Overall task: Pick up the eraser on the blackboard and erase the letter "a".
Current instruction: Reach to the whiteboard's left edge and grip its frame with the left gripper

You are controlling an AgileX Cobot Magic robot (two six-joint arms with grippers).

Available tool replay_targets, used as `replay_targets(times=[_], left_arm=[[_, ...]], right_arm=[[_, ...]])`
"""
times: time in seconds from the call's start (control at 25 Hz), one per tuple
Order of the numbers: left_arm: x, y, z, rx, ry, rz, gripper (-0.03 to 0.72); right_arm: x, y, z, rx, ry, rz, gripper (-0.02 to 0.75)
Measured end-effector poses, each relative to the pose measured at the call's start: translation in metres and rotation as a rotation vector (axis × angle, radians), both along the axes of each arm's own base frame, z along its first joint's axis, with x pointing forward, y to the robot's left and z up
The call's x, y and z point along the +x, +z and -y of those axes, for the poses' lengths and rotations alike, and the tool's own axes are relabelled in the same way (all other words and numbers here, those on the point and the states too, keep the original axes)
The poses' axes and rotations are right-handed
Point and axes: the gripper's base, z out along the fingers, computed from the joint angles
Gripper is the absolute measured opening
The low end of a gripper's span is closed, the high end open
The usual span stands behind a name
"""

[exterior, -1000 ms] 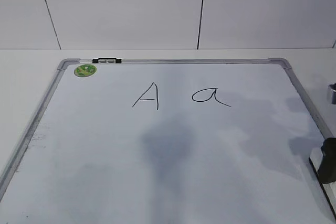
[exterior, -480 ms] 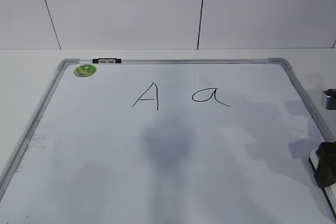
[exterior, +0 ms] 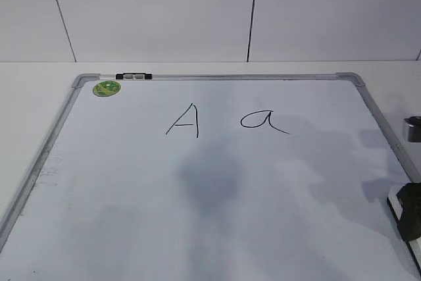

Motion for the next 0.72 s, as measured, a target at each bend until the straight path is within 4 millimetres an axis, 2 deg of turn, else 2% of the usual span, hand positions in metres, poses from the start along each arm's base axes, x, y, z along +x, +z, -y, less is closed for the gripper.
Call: replay_targets(times=[0.2,0.72], left_arm=[[0.0,0.0,0.0,0.0,0.0,0.0,0.235],[0.0,0.0,0.0,0.0,0.0,0.0,0.235]], right_arm=[[-0.0003,0.0001,0.0,0.0,0.0,-0.004,0.567],[0.0001,0.0005,-0.0001,0.0,0.0,-0.002,0.561]])
